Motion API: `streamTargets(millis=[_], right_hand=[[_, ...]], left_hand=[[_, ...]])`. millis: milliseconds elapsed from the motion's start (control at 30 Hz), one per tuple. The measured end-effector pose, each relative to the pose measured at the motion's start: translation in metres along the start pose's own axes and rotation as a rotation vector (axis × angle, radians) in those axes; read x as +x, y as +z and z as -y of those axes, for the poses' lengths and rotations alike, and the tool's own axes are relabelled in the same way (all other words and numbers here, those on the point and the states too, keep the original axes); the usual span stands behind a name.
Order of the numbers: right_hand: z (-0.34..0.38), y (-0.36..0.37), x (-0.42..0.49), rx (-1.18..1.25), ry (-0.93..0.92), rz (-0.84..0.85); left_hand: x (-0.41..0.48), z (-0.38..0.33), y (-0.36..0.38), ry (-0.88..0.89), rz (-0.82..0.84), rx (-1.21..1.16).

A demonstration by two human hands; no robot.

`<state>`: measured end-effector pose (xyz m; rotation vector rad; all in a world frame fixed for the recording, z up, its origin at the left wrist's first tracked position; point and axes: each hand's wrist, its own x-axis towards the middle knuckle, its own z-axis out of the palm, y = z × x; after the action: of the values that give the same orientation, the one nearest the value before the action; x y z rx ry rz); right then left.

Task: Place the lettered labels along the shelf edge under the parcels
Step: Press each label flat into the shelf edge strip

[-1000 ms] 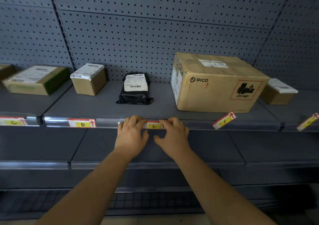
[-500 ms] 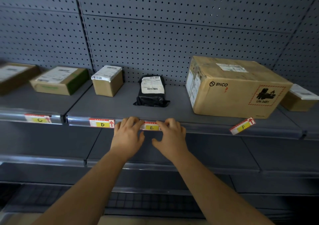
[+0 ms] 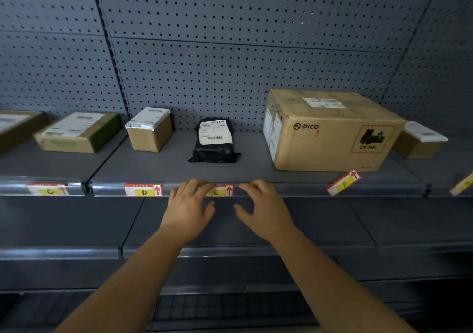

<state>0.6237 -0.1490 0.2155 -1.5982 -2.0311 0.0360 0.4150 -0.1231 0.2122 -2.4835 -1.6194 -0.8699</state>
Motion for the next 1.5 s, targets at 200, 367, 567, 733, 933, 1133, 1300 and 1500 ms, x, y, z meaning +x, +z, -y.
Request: streamTargets(millis=[200,367,567,733,933,1133,1300,1500], right_hand=[[-0.068,-0.052,-0.053,-0.026,0.053,-0.031],[-0.110,-0.087,-0.084,-0.037,0.114,-0.051],[-0.153,-0.116,-0.089,-0.081,0.155,-0.061],[-0.191,-0.136,-0.066,-0.136,0.180,-0.112],[-0.224,-0.139,-0.040,-0.247,0.163,-0.031],[-0.242,-0.137,-0.036,-0.277,0.133,-0.035],[-0.260,-0.130,-0.059,-0.279,0.118,-0.105],[-0.271,-0.124,-0.072,-0.248,0.059,-0.078]], left_hand=[[-0.006,-0.067,0.023,0.079,0.010,-0.082],[0.003,-0.127,0.042,0.154,0.057,-0.132],[0.031,-0.173,0.064,0.161,0.096,-0.187],[0.056,-0.198,0.087,0.163,0.072,-0.229],[0.081,-0.222,0.110,0.175,0.061,-0.223],[0.088,-0.239,0.122,0.129,0.058,-0.139],[0.085,-0.260,0.128,0.048,0.037,-0.061],[0.081,-0.284,0.135,-0.041,0.000,0.019]])
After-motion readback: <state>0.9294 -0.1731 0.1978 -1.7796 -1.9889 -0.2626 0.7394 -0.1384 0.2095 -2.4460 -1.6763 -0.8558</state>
